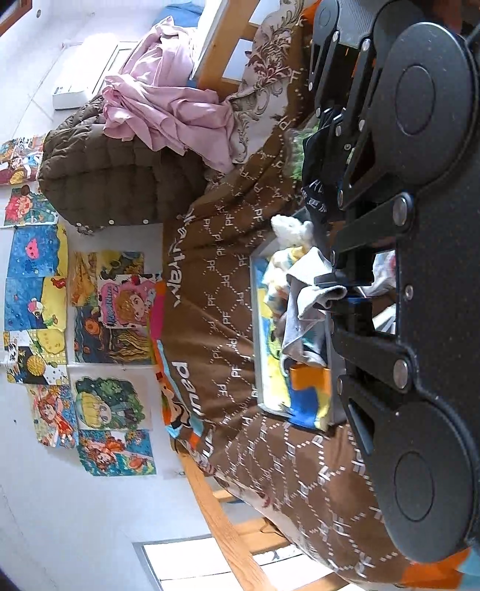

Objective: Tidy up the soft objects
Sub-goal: 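Carry the white sock and black strap toward the frog-picture tray with both tools, then lower the sock and strap over the tray with both tools, then open both tools to drop the sock and strap into the tray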

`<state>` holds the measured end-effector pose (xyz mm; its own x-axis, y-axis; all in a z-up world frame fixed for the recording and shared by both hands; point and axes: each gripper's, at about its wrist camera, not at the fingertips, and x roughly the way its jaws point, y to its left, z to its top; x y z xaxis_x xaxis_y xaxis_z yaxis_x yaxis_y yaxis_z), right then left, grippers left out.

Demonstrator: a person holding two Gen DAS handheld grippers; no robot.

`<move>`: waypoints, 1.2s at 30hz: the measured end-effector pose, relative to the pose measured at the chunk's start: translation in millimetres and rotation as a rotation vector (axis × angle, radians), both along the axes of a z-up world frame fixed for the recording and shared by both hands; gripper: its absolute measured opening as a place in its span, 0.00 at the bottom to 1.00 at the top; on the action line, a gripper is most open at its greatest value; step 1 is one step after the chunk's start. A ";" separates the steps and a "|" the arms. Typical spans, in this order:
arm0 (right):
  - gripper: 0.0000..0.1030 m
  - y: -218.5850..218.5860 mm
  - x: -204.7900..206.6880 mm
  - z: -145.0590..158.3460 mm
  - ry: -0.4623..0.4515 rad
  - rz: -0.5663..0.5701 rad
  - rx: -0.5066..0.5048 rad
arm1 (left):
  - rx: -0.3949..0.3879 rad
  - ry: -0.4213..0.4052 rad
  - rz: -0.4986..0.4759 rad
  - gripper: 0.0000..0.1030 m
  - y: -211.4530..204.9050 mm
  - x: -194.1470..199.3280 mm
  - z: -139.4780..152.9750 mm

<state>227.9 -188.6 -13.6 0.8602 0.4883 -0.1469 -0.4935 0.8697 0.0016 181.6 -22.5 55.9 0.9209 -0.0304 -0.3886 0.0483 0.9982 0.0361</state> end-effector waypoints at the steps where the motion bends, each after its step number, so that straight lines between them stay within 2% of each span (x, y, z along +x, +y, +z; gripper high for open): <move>1: 0.09 1.6 9.5 0.7 0.004 -0.006 0.019 | 0.000 -0.005 -0.002 0.04 0.8 6.7 0.8; 9: 0.09 11.6 102.2 -2.4 0.003 -0.097 0.086 | -0.044 -0.030 0.030 0.04 22.8 80.2 0.8; 14: 0.09 10.9 160.6 -13.3 0.077 -0.146 0.131 | -0.043 -0.068 0.032 0.04 29.7 142.2 -6.1; 19: 0.09 8.1 205.4 -29.9 0.146 -0.155 0.186 | -0.046 -0.070 0.040 0.05 26.8 201.9 -28.9; 24: 0.09 16.2 233.3 -49.8 0.185 -0.129 0.196 | -0.054 -0.038 0.082 0.05 29.0 250.5 -49.1; 28: 0.11 15.8 248.7 -61.3 0.252 -0.123 0.220 | -0.061 -0.002 0.119 0.05 32.6 275.1 -62.3; 33: 0.16 9.0 264.5 -69.6 0.348 -0.126 0.247 | -0.098 0.065 0.165 0.05 39.0 288.9 -77.8; 36: 0.18 7.4 266.6 -70.8 0.368 -0.132 0.246 | -0.121 0.104 0.191 0.07 41.1 293.1 -85.7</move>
